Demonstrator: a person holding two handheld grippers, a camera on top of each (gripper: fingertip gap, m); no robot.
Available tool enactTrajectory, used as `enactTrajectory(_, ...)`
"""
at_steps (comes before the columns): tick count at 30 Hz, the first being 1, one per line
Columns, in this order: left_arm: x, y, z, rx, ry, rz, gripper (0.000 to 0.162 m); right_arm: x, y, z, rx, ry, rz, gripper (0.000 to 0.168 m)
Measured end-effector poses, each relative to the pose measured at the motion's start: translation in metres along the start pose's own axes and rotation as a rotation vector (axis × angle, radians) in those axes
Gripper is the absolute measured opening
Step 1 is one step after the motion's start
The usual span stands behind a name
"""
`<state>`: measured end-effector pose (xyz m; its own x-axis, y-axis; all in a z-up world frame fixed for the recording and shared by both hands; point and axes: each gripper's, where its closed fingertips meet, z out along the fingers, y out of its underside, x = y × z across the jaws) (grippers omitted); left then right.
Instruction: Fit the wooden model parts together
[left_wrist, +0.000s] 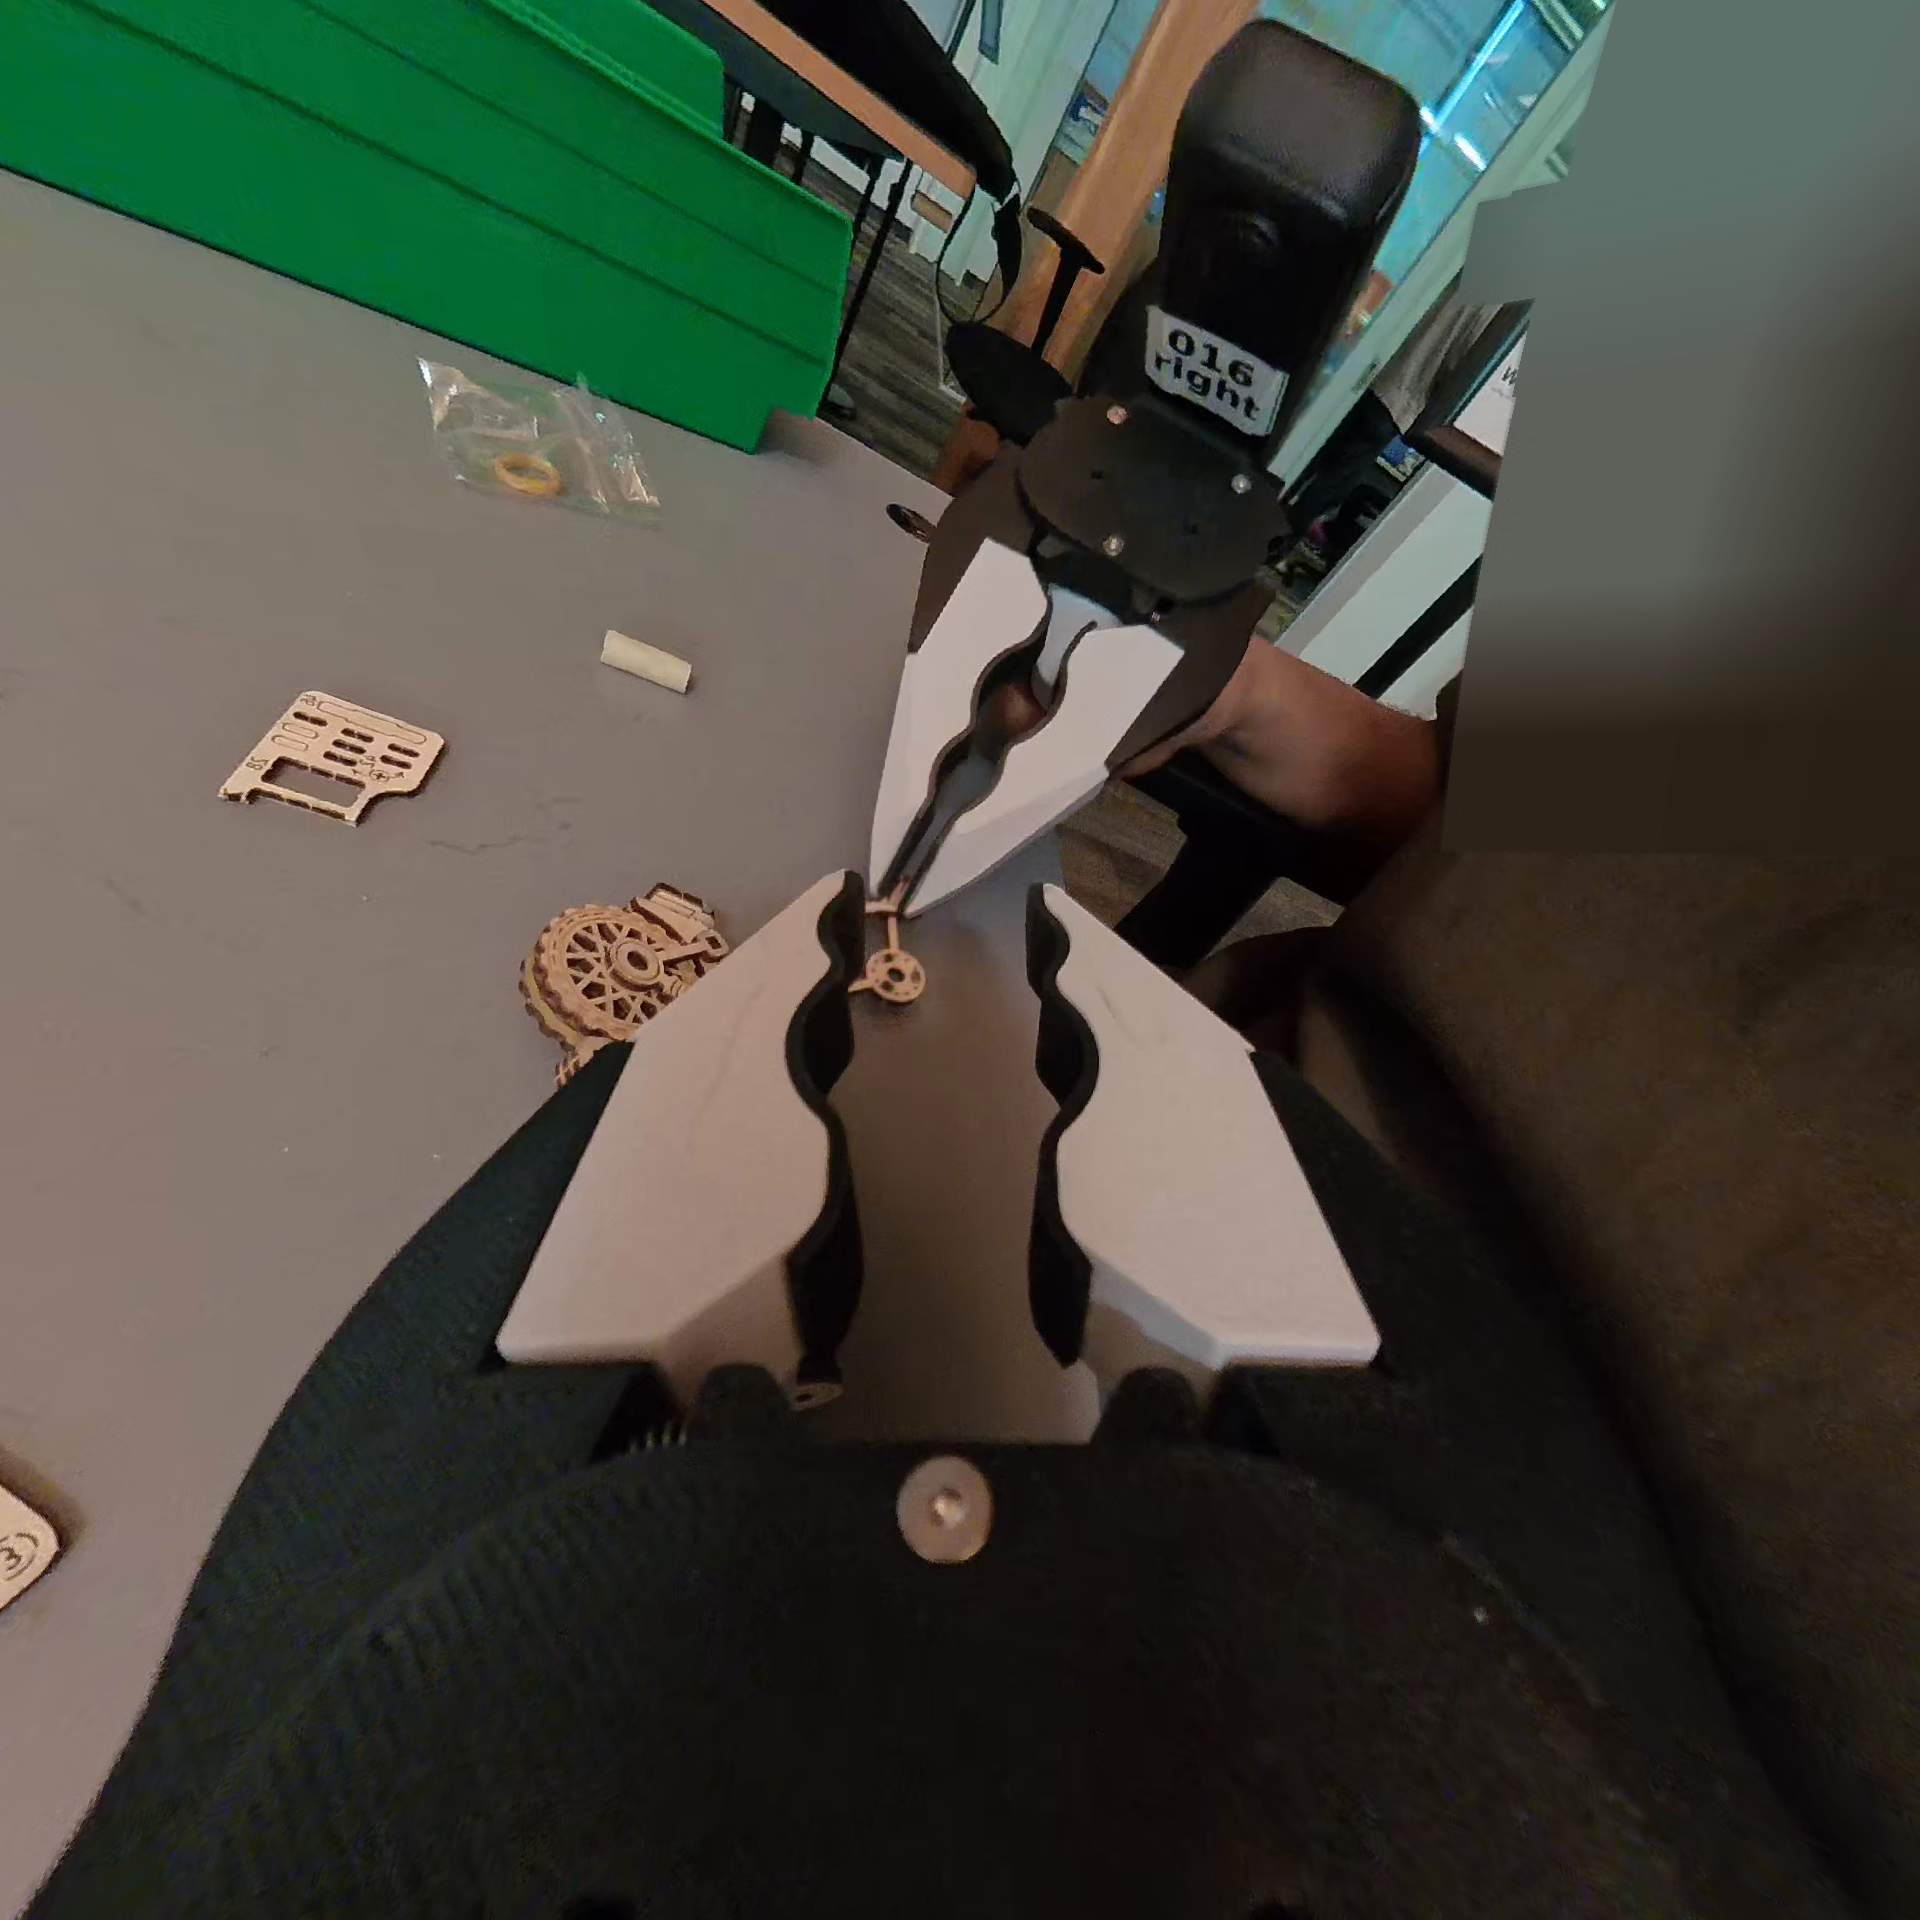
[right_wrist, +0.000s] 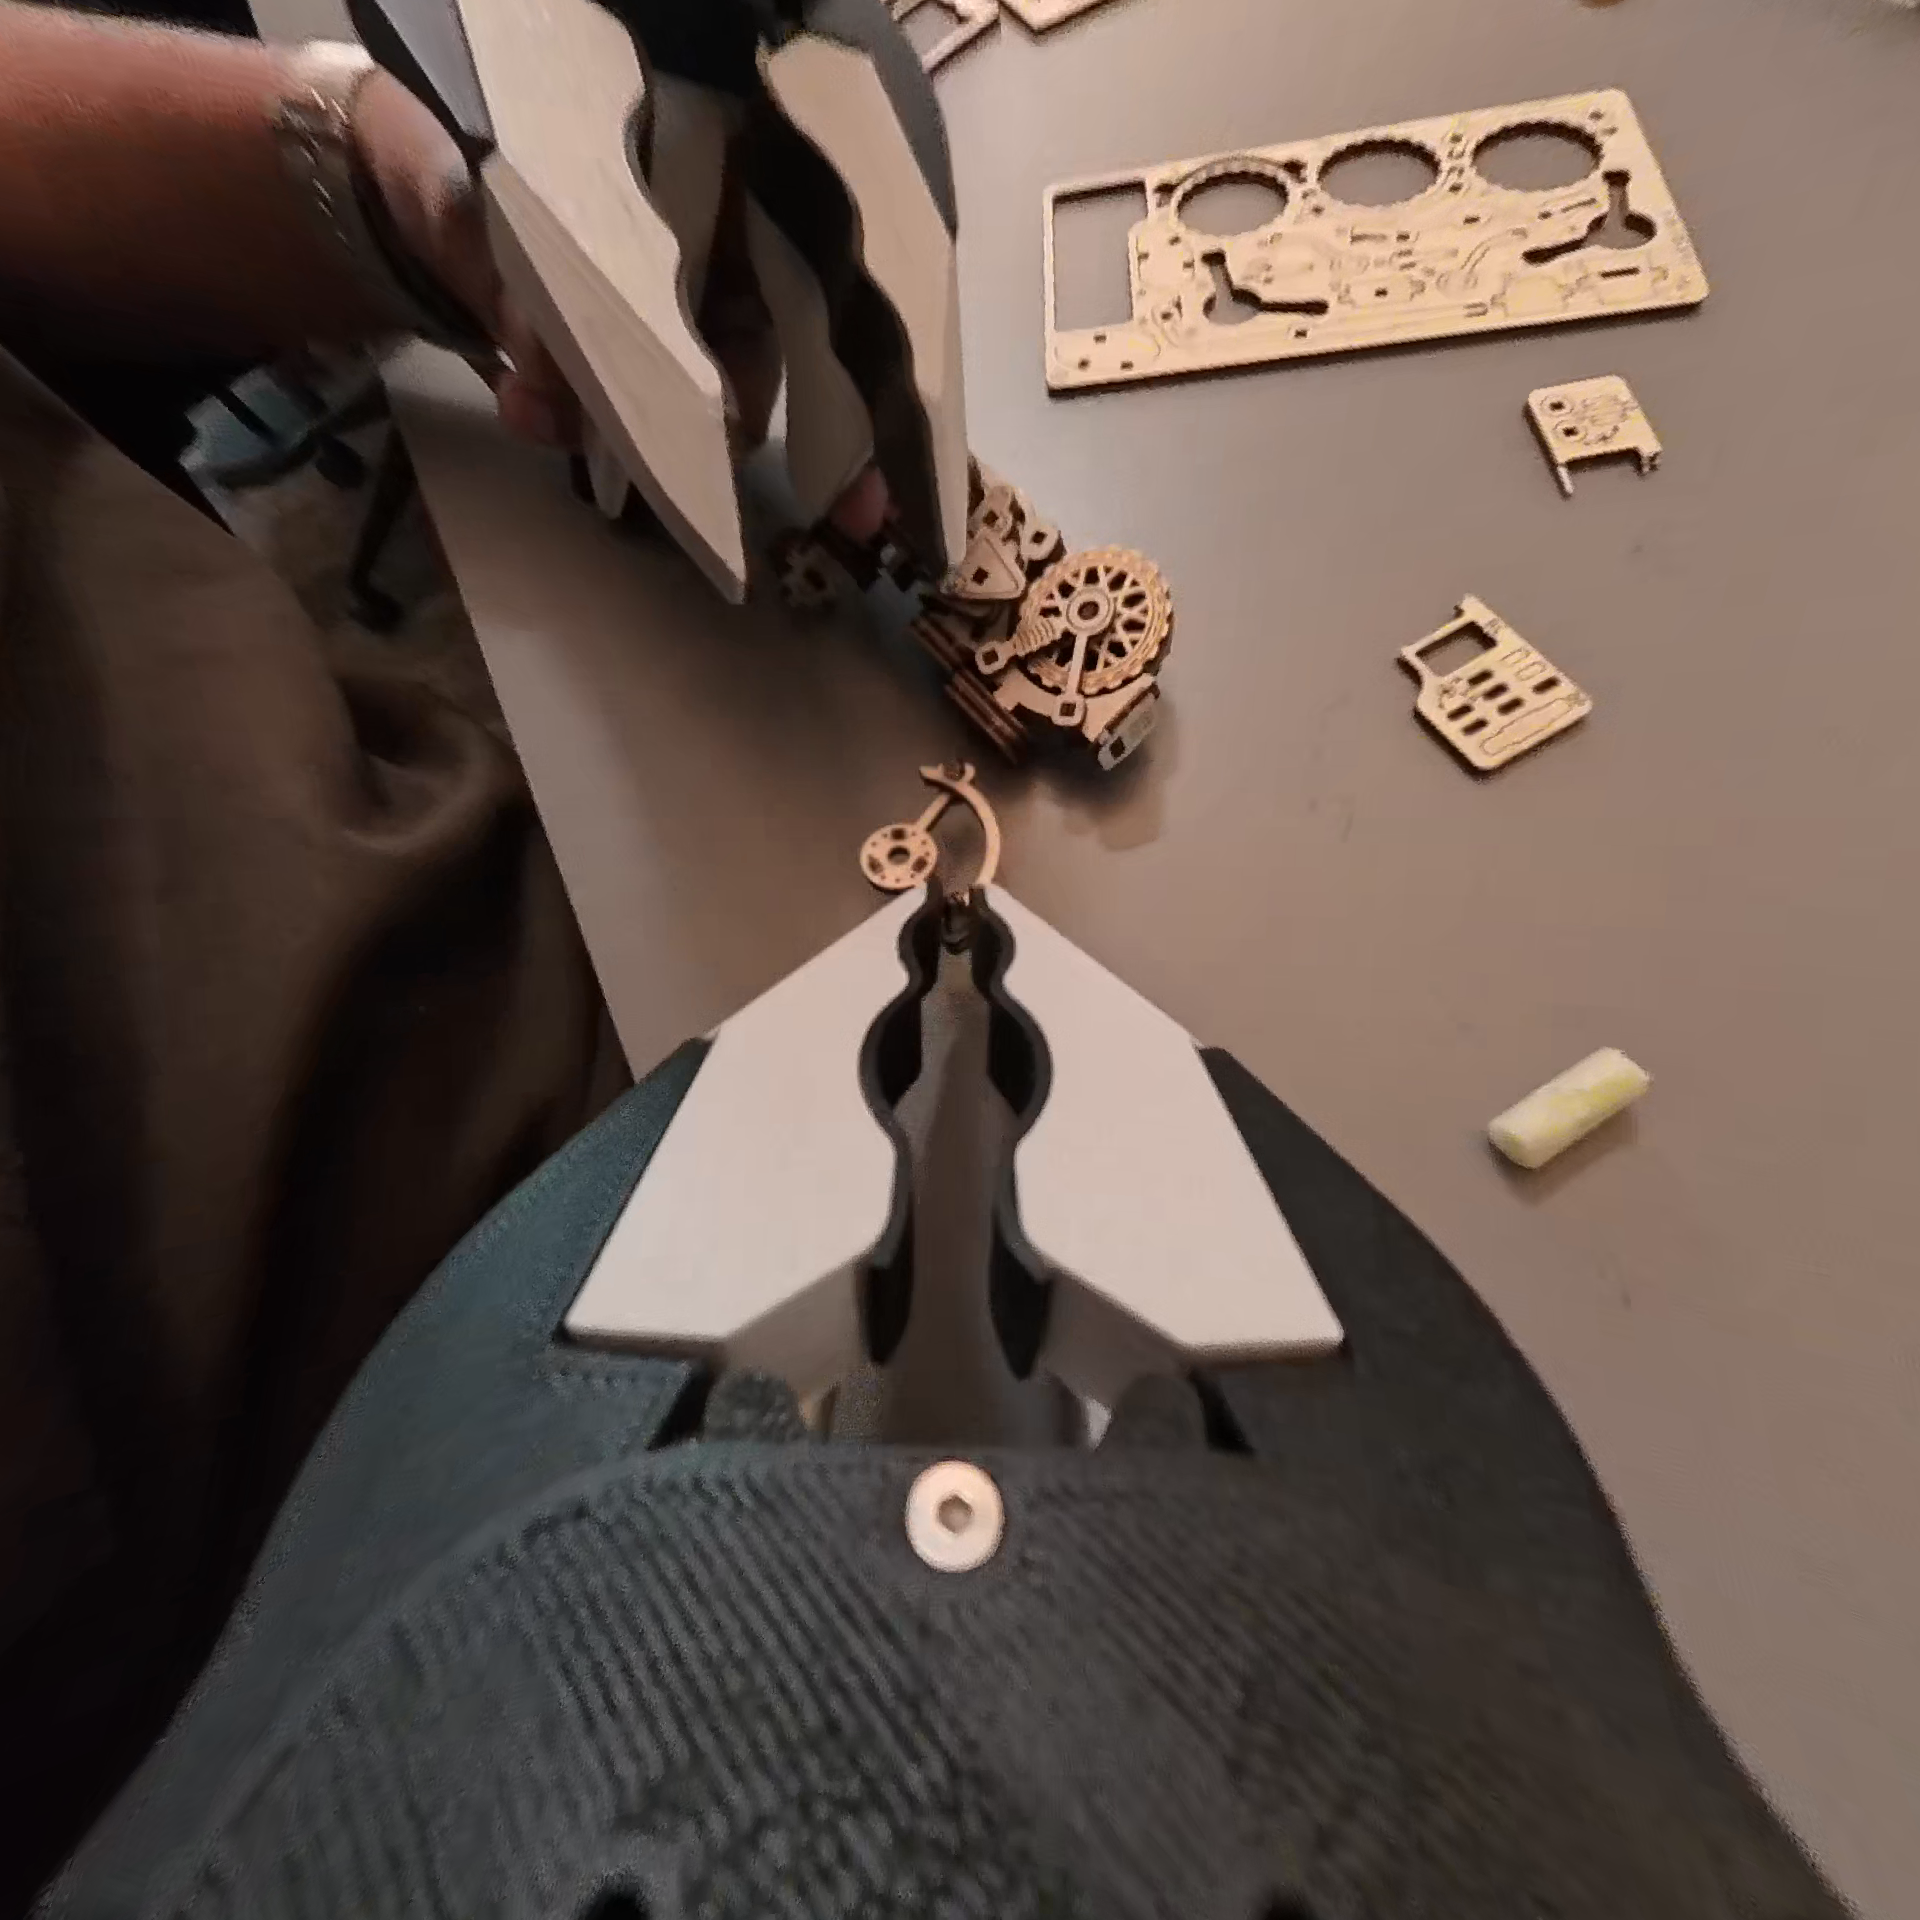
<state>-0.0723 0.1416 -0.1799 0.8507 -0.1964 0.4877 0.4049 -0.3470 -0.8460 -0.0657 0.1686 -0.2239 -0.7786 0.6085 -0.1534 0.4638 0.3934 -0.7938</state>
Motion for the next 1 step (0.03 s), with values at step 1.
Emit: enactTrajectory(1,0.0000,0.0000,0.0000,0.000,0.000,-0.001,0.028,-0.0002,-0.0030,-0.0025,0.021,-0.011,0.012,0.004)
